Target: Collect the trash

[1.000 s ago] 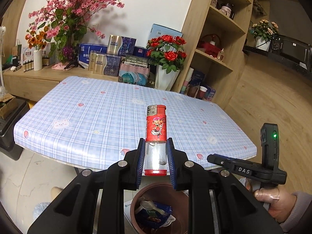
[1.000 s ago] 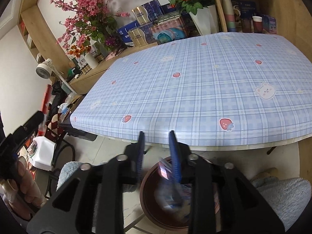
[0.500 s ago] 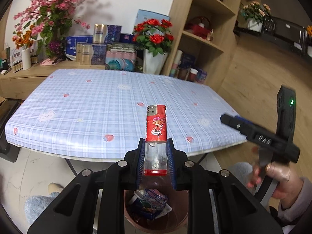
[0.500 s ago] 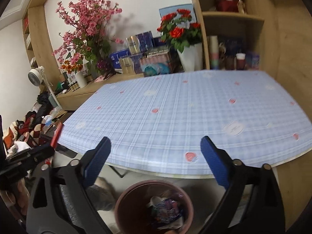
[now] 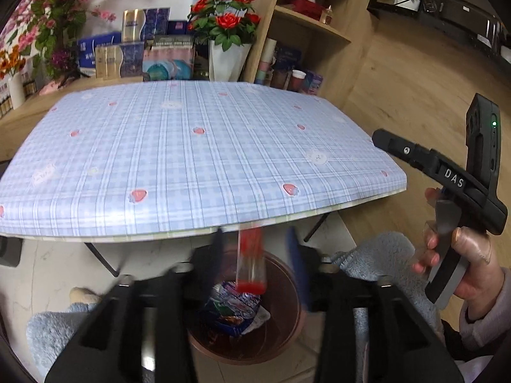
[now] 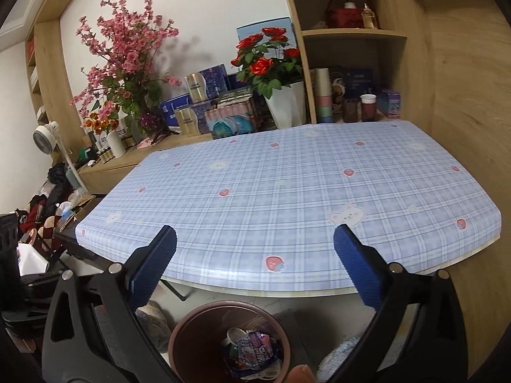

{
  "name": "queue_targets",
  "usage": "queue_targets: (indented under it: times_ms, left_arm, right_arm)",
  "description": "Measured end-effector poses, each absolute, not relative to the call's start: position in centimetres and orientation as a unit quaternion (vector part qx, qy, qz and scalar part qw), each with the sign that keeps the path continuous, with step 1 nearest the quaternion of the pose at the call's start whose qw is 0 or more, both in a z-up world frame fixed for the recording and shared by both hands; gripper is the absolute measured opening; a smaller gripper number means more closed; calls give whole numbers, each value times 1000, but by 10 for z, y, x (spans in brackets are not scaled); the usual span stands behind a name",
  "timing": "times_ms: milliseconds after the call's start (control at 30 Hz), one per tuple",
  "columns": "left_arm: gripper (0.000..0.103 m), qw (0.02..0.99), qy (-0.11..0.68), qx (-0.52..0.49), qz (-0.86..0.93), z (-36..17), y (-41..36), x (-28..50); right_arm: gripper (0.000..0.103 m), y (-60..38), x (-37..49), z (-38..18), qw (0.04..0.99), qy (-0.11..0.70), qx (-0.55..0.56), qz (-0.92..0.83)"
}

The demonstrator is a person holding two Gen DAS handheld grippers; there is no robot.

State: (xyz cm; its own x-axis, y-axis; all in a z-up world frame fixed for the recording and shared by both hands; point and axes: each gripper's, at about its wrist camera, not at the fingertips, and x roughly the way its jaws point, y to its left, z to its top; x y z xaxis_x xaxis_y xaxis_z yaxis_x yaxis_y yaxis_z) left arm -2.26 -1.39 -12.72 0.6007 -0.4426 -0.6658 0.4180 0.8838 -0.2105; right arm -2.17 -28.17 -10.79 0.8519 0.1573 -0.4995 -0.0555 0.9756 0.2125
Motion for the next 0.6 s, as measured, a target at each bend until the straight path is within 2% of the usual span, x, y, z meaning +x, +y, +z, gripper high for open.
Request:
queue_targets:
  times_ms: [33,100,333,433,600]
  left_arm:
    - [57,897,373,-15,-237,-126,-14,-22]
    - [61,899,372,-14,-232,-123,-12,-21]
    - [88,916,353,-2,-188,-117,-1,-23]
    - [95,929,332,10,-165,-109,5,-26]
    - [97,945,299,25,-132,-88,15,-26]
  right_arm:
    - [97,-282,-22,-109,957,268,95,52]
    - [97,-284,-22,-113,957,271,91,44]
    - [97,-285,-22,-116,958,271,88,28]
    - [97,-283,-23,-112,960,267,80,31]
    - [97,-277,-21,-94,964,258,53,35]
